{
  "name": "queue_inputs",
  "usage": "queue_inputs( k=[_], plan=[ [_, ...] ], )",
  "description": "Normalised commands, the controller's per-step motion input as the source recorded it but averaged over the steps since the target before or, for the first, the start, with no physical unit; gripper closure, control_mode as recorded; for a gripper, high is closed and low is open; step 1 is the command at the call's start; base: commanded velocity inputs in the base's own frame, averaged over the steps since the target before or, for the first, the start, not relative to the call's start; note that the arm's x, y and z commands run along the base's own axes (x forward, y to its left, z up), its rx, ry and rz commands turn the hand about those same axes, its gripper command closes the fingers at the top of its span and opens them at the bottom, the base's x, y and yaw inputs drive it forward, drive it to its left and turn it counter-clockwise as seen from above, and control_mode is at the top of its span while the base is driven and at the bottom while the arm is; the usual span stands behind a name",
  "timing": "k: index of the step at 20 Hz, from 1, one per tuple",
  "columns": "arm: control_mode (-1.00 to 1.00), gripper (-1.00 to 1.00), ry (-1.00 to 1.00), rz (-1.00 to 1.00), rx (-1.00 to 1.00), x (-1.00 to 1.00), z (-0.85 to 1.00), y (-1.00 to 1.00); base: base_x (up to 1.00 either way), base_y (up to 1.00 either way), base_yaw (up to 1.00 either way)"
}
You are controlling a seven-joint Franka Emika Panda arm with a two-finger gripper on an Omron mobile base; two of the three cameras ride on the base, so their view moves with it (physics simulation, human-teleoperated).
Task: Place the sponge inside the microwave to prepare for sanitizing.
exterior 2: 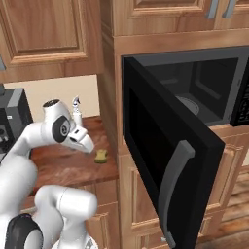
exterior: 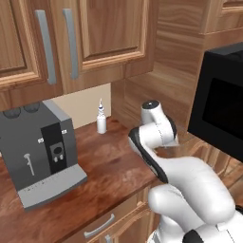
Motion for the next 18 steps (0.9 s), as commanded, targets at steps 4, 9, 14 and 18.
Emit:
queue_inputs(
  k=[4,9,14,18],
  plan=[
    [-1.0,-1.0,0.03,-0.13,0.18,0.81,-0.18,0.0,0.0,0.0,0.0],
    [-1.0,-1.0,0.0,-0.05,0.12,0.56,-0.37,-0.01,0.0,0.0,0.0],
    [-1.0,-1.0,0.02,-0.01,-0.01,0.09,-0.15,-0.02,0.0,0.0,0.0],
    [-1.0,-1.0,0.01,-0.09,0.0,0.07,-0.49,0.0,0.0,0.0,0.0]
  ],
)
